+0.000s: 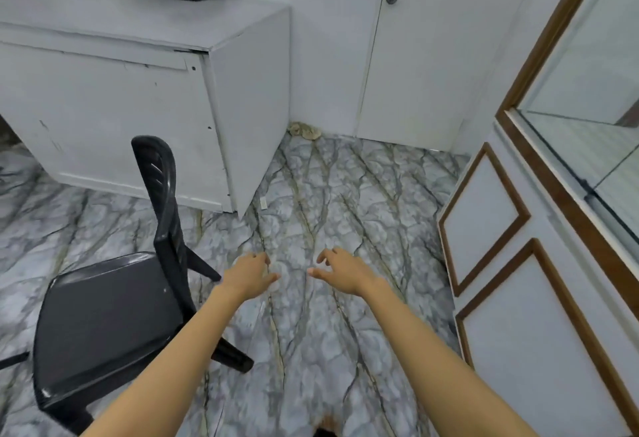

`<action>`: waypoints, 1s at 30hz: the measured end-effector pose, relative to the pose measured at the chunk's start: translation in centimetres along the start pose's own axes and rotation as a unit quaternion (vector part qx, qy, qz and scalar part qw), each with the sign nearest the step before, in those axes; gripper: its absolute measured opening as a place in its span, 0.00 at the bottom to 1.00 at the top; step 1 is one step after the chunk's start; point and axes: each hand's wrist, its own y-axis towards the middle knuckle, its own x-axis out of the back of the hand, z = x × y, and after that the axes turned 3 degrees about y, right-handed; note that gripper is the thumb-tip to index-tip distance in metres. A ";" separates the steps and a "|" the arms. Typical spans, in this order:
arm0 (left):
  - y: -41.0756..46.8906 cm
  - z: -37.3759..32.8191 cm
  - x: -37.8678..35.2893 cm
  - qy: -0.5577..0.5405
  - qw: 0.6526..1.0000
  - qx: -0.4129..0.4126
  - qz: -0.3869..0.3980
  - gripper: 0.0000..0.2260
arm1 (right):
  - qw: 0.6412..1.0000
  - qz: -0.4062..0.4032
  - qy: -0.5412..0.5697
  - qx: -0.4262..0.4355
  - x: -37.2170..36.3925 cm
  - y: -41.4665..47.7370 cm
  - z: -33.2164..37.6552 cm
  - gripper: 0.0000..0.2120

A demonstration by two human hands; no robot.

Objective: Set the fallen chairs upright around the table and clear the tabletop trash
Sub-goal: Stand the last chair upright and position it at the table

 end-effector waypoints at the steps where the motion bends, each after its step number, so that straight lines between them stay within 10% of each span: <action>1: 1.9 -0.4 0.9 -0.012 1.000 0.012 -0.001 0.24 | 1.000 0.007 -0.001 0.003 1.5 2.0 -0.6 0.27; 16: 19.4 3.6 9.3 -0.153 0.947 0.260 -0.111 0.25 | 0.955 0.130 -0.093 0.251 12.9 33.1 4.5 0.26; 30: 13.8 0.7 14.4 -0.225 0.681 0.585 -0.378 0.17 | 0.764 0.358 -0.015 0.536 12.8 43.4 19.5 0.24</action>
